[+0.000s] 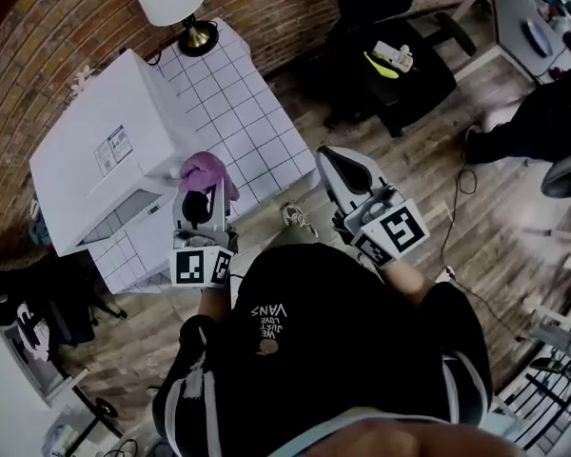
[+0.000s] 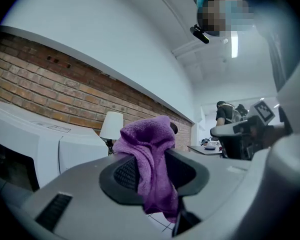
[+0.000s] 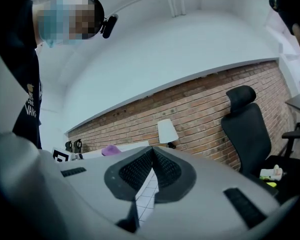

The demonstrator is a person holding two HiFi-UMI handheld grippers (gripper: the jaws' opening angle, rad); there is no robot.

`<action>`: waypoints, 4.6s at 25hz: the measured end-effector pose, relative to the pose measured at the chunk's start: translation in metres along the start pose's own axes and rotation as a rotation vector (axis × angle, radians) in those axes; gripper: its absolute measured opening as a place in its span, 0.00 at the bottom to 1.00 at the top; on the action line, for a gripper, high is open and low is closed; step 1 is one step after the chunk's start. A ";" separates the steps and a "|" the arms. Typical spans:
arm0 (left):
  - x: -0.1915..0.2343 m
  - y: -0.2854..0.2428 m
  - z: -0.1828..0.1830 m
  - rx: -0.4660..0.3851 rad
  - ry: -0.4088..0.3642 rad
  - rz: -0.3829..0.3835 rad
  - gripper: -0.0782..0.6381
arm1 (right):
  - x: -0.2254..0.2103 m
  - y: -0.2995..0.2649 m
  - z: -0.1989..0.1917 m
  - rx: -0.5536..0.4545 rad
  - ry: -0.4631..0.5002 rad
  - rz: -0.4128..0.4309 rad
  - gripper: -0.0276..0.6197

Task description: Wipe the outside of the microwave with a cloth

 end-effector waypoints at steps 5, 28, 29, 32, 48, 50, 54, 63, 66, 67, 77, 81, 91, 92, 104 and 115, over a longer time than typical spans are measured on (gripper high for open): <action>0.001 -0.021 0.003 -0.002 -0.014 0.085 0.30 | -0.030 -0.038 0.006 0.043 -0.010 0.095 0.04; -0.013 -0.071 -0.027 -0.088 0.040 0.807 0.30 | -0.125 -0.216 -0.010 0.233 -0.158 0.733 0.04; -0.013 -0.071 -0.031 -0.102 0.080 0.836 0.30 | -0.126 -0.220 -0.012 0.243 -0.164 0.755 0.04; -0.011 -0.073 -0.041 -0.182 0.240 0.878 0.30 | -0.129 -0.229 -0.016 0.273 -0.172 0.813 0.04; 0.030 -0.091 -0.055 -0.828 0.842 0.910 0.30 | -0.145 -0.247 -0.023 0.321 -0.173 0.871 0.04; 0.042 -0.101 -0.055 -0.832 0.850 0.882 0.30 | -0.150 -0.250 -0.022 0.320 -0.169 0.851 0.04; 0.073 -0.121 -0.058 -0.812 0.849 0.850 0.30 | -0.164 -0.253 -0.019 0.311 -0.156 0.804 0.04; 0.153 -0.187 -0.069 -0.806 0.872 0.837 0.30 | -0.213 -0.258 -0.009 0.289 -0.112 0.645 0.04; 0.176 -0.209 -0.072 -0.811 0.883 0.843 0.30 | -0.231 -0.259 -0.006 0.284 -0.095 0.597 0.04; 0.184 -0.215 -0.072 -0.814 0.884 0.845 0.30 | -0.236 -0.259 -0.005 0.286 -0.090 0.583 0.04; 0.217 -0.246 -0.071 -0.816 0.883 0.852 0.30 | -0.263 -0.256 -0.004 0.303 -0.078 0.530 0.04; 0.196 -0.239 -0.072 -0.810 0.878 0.832 0.30 | -0.257 -0.256 -0.005 0.306 -0.088 0.563 0.04; 0.080 -0.165 -0.096 -0.834 0.840 0.902 0.30 | -0.207 -0.255 -0.021 0.350 -0.130 0.773 0.04; 0.068 -0.154 -0.100 -0.844 0.846 0.925 0.30 | -0.200 -0.254 -0.023 0.358 -0.134 0.798 0.04; 0.047 -0.085 -0.134 -0.904 0.869 1.075 0.30 | -0.166 -0.242 -0.035 0.398 -0.134 0.894 0.04; 0.135 -0.160 -0.146 -0.837 0.930 0.970 0.30 | -0.230 -0.248 -0.023 0.365 -0.085 0.654 0.04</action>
Point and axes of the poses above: the fingertips, and each gripper's own axes: y backward along the fingers, x to its left, z out of its top, the point moved 6 cm from there along y, backward along the fingers, and after that the axes turned 8 degrees about -x, right-handed, at the moved point
